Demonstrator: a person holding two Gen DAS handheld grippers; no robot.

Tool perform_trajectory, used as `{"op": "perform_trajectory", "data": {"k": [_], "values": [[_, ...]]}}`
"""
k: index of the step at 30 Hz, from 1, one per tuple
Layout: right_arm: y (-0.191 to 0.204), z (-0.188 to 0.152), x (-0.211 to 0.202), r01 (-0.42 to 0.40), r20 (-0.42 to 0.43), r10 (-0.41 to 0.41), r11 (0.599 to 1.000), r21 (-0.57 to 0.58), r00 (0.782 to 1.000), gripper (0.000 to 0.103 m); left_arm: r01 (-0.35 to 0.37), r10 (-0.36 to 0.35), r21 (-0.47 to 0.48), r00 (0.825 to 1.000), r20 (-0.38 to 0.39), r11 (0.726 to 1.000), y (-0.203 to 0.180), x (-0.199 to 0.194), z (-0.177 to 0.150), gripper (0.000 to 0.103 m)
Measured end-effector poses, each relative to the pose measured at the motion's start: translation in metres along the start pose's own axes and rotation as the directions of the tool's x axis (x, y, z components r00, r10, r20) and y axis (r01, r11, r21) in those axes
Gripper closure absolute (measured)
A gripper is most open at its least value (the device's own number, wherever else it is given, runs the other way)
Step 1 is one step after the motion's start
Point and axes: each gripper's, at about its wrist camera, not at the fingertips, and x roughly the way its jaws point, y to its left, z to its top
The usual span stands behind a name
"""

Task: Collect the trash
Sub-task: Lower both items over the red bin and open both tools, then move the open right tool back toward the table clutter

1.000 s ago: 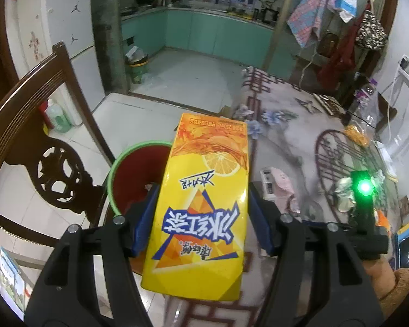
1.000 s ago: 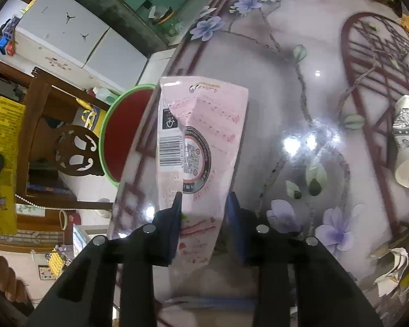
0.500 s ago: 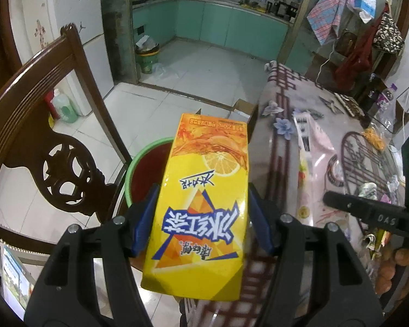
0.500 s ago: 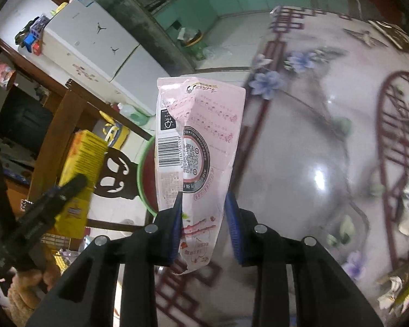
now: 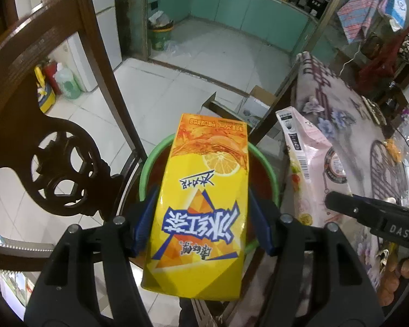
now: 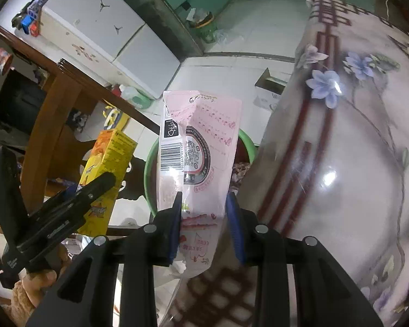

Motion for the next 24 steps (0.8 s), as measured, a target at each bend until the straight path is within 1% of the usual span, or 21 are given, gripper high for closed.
{"op": "perform_trajectory", "data": {"k": [5,7,8,9,11,16,20,24], "values": [[0.003,0.013,0.017,0.019,-0.026,-0.019,1.000,-0.012,0.999,0.072,-0.005,0.004,-0.017,0.999,-0.040,1.000,0.008,0.026,0.010,0.043],[0.006,0.017,0.025,0.023,-0.039,-0.023,1.000,-0.013,0.999,0.065,-0.012,0.011,-0.028,0.999,-0.051,1.000,0.010,0.036,0.013,0.042],[0.007,0.017,0.025,0.028,-0.042,-0.028,1.000,-0.010,0.999,0.058,-0.016,0.014,-0.034,0.998,-0.055,0.999,0.012,0.040,0.014,0.032],[0.006,0.018,0.026,0.034,-0.035,-0.034,0.999,-0.001,0.999,0.047,-0.015,0.012,-0.046,0.998,-0.056,0.999,0.013,0.043,0.016,0.022],[0.004,0.018,0.026,0.037,-0.026,-0.037,0.999,0.002,0.999,0.046,-0.013,0.010,-0.056,0.999,-0.047,0.998,0.014,0.044,0.018,0.022],[0.001,0.016,0.014,0.041,-0.010,-0.041,0.999,-0.013,0.999,0.046,-0.013,0.011,-0.033,0.999,-0.046,0.999,0.008,0.041,0.016,0.022],[-0.002,0.009,-0.013,0.042,0.034,-0.042,0.999,-0.015,0.999,0.046,0.010,-0.011,-0.014,1.000,-0.024,1.000,-0.002,0.024,0.011,0.022],[-0.007,-0.007,-0.046,0.053,0.091,-0.051,0.998,-0.015,0.995,0.046,0.038,-0.038,0.034,0.999,0.011,0.999,-0.026,-0.001,0.004,0.022]]}}
